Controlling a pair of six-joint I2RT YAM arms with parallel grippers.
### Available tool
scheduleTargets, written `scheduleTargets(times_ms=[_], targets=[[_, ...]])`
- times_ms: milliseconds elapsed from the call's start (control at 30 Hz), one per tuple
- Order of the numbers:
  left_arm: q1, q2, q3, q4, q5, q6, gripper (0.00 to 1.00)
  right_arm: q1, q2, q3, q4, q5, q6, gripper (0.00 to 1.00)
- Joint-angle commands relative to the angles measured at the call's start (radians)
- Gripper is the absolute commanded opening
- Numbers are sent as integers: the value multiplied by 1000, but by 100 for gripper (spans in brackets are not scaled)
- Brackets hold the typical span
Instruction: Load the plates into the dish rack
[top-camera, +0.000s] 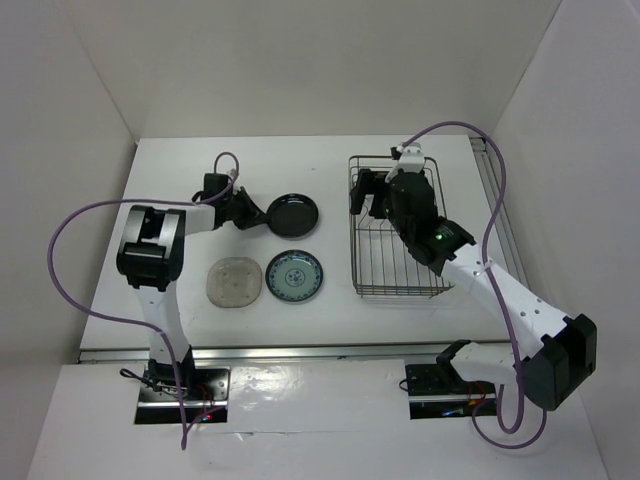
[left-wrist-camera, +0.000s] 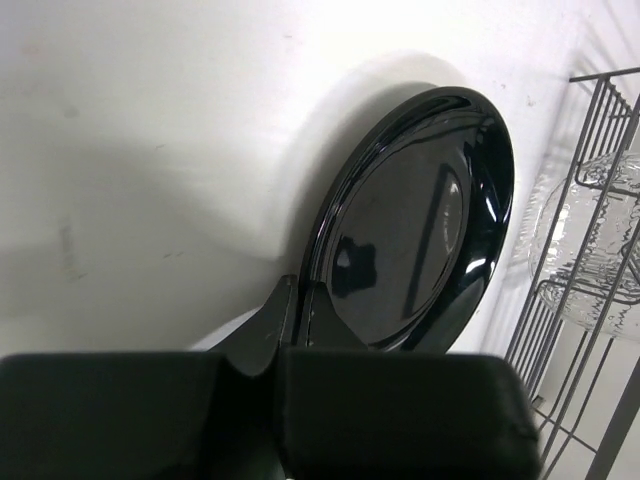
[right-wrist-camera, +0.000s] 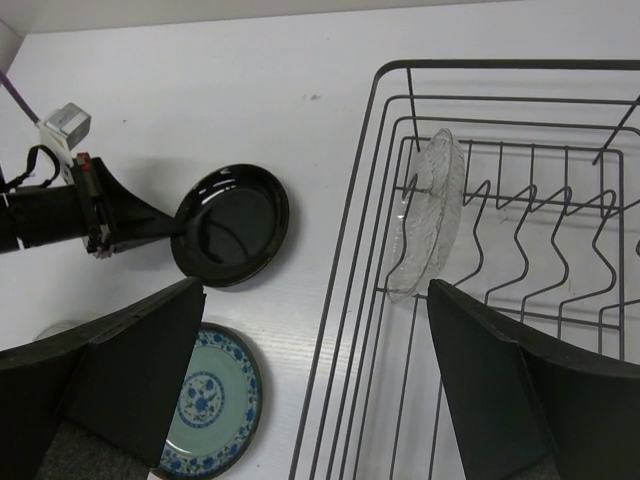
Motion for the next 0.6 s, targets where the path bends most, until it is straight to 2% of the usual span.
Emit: scheduleTargets(times_ms=[0, 133, 167, 300, 433, 567], targets=[[24, -45, -44, 11, -2, 0, 0, 7, -17, -16, 53, -44, -28, 99], [24, -221, -53, -11, 7, 23, 0, -28, -3, -16, 123, -203, -68, 99], [24, -314, -66, -20, -10, 42, 0, -28, -3, -27, 144, -232, -80, 99], [24, -525, -84, -69, -9, 94, 0, -46, 27, -36, 204, -357, -117, 99], [24, -651, -104, -57, 97, 105, 0, -57, 86, -25, 261, -455, -148, 99], [14, -693, -93, -51, 166, 105, 0, -97, 109, -25, 332, -578, -139, 99]])
